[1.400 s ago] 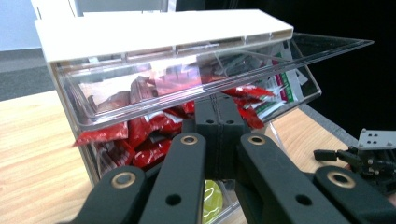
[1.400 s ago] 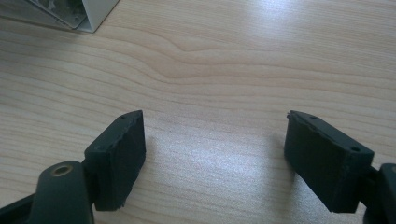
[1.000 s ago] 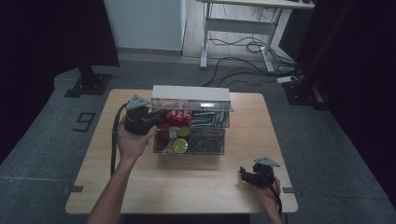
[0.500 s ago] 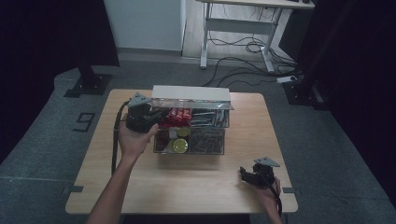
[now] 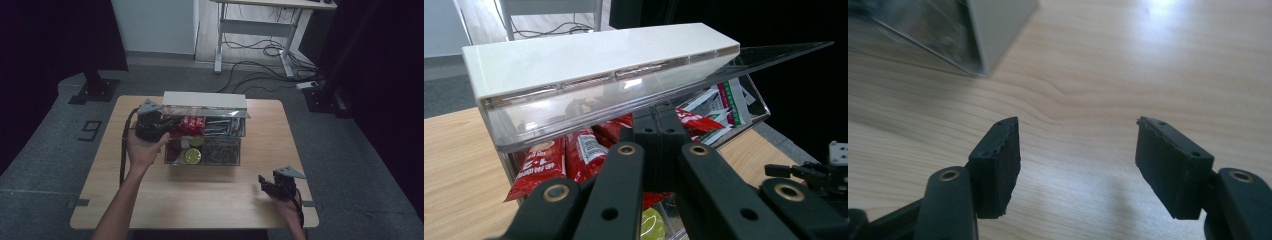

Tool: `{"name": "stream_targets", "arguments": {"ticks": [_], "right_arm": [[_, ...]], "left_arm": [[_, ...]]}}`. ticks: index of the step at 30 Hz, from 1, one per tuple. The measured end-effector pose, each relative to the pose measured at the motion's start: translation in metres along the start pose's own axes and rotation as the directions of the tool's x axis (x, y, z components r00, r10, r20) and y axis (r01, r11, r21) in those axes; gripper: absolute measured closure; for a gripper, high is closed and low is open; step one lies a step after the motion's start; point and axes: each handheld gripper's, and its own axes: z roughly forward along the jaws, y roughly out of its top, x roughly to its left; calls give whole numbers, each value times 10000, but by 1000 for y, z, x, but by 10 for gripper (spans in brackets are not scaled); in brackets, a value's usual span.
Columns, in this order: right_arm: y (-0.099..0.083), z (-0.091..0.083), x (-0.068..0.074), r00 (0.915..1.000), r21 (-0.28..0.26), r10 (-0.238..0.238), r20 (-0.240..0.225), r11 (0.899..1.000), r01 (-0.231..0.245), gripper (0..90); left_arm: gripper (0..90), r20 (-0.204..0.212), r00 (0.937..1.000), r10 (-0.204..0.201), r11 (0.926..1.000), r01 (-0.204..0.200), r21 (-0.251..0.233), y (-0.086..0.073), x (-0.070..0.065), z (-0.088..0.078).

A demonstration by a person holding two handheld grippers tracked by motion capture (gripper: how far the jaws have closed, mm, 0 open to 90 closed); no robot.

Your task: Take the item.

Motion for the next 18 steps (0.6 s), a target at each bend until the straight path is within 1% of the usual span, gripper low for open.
{"name": "stream_targets", "arguments": {"ticks": [1,3,4,5,6,8,10,11,12,13,14,15,16,18], "right_arm": [[7,-7,4,9998,-190,-36,-189,9998,32,348],[12,-11,8,9993,-373,-85,-376,9993,71,350],[12,-11,8,9993,-373,-85,-376,9993,71,350],[16,-14,11,9987,-462,-36,-510,9989,13,355],[24,-20,16,9968,-733,-62,-793,9973,4,363],[26,-22,18,9963,-811,-86,-850,9967,17,364],[35,-28,23,9953,-1217,-149,-955,9926,32,368],[44,-33,28,9938,-1518,-282,-1074,9883,117,368],[44,-33,28,9938,-1518,-282,-1074,9883,117,368],[53,-38,34,9917,-1700,-617,-1127,9846,419,369],[53,-38,34,9917,-1700,-617,-1127,9846,419,369],[56,-41,36,9905,-1725,-726,-1166,9836,518,369],[64,-46,42,9880,-1926,-927,-1238,9789,677,371],[66,-48,44,9873,-1965,-949,-1276,9781,686,372]], "left_arm": [[900,52,10000,-60,10000,60,-11,0,1,0],[900,92,9999,-108,9999,108,-14,0,2,0],[900,92,9999,-108,9999,108,-14,0,2,0],[900,63,9999,-91,10000,91,-2,0,1,0],[900,44,10000,-60,10000,60,1,1,1,0],[900,48,10000,-71,10000,71,5,1,1,0],[900,34,10000,-69,10000,69,30,1,2,1],[900,38,10000,-74,10000,74,33,1,2,1],[900,36,10000,-70,10000,70,31,1,2,1],[900,38,10000,-56,10000,56,27,0,2,0],[900,43,10000,-61,10000,61,16,0,2,0],[900,54,10000,-61,10000,61,12,0,2,0],[900,58,10000,-48,10000,48,19,0,2,0],[900,62,10000,-45,10000,45,17,0,2,0]]}}
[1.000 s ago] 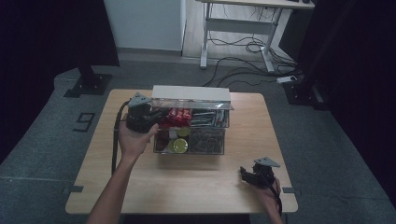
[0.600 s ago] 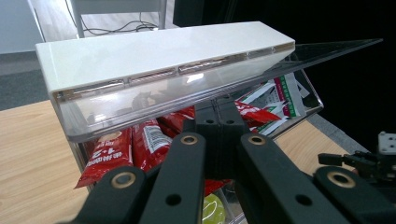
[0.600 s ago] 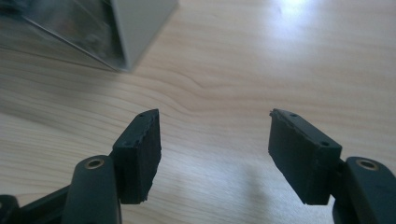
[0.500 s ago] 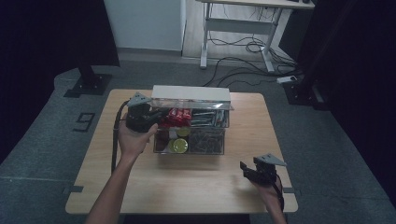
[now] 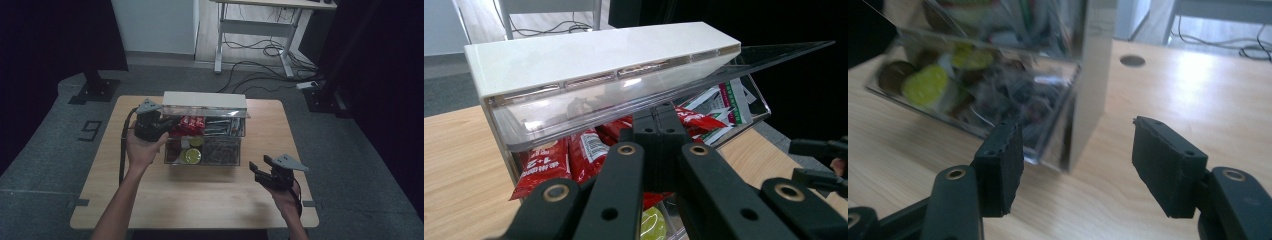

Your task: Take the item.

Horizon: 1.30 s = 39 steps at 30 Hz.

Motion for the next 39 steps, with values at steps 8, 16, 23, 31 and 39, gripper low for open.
{"name": "stream_targets", "arguments": {"ticks": [8,16,23,31,39], "right_arm": [[28,0,13,9984,-215,-233,-510,9995,222,382],[51,3,23,9971,-542,-227,-721,9984,188,429],[69,10,25,9967,-731,-258,-767,9971,202,524],[77,18,30,9960,-720,-339,-826,9970,279,546],[82,26,34,9958,-696,-375,-834,9971,317,546]], "left_arm": [[900,18,10000,-8,10000,8,-9,0,-1,1],[900,31,10000,-1,10000,0,54,1,-1,3],[900,62,10000,-3,10000,3,80,1,0,3],[900,86,10000,2,10000,-2,79,1,0,3],[900,91,10000,0,10000,-1,52,0,0,3]]}}
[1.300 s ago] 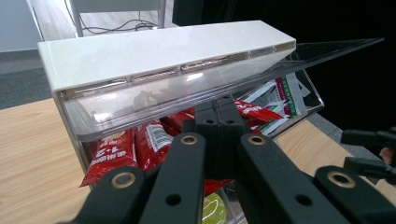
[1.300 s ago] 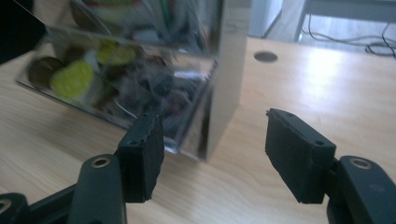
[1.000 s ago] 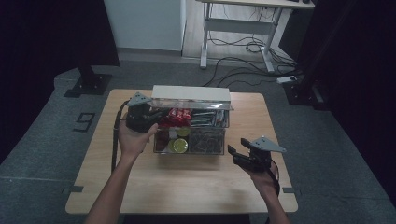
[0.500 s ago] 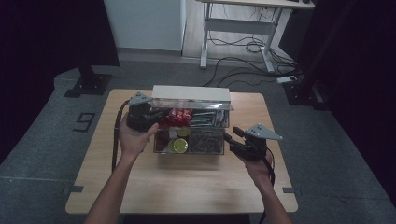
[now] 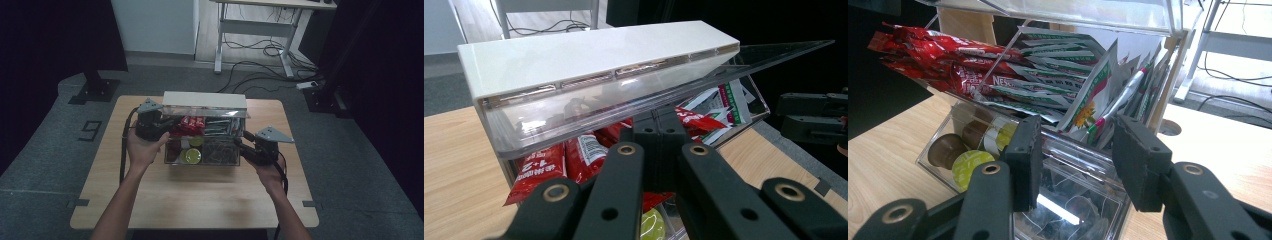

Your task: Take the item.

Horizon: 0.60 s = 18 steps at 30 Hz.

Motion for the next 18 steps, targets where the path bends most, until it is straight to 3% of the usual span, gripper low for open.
{"name": "stream_targets", "arguments": {"ticks": [18], "right_arm": [[13,12,3,9997,14,-144,178,9999,144,565]], "left_arm": [[900,4,10000,8,10000,-8,-23,0,-1,0]]}}
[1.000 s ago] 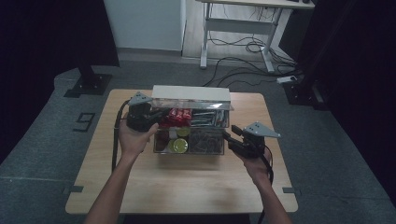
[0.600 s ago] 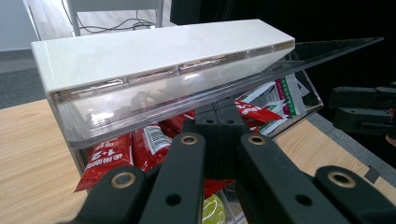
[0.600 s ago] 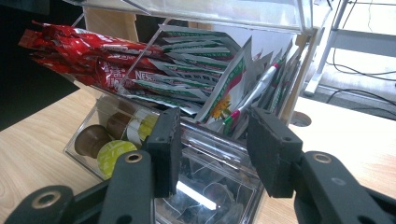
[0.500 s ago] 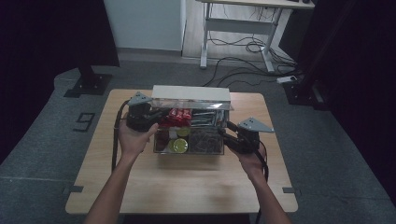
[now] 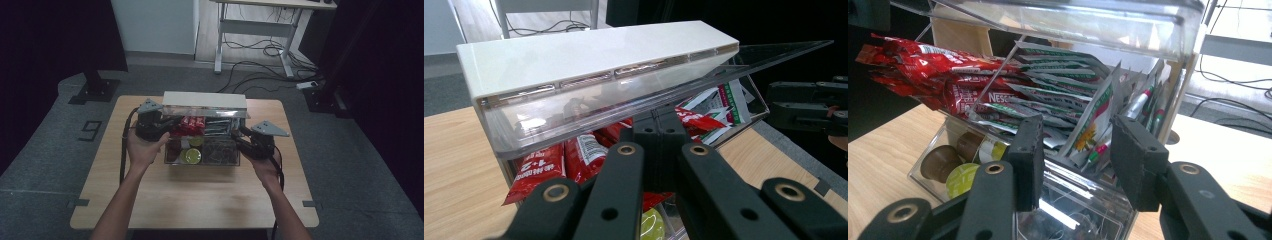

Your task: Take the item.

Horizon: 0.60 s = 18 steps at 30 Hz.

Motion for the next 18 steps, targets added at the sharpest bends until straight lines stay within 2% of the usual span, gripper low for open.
{"name": "stream_targets", "arguments": {"ticks": [13,18], "right_arm": [[6,18,0,9998,160,-25,185,9999,22,624],[9,24,1,9991,190,-108,399,9998,100,645]], "left_arm": [[900,28,10000,11,10000,-11,52,0,0,1],[900,46,10000,3,10000,-3,50,0,1,1]]}}
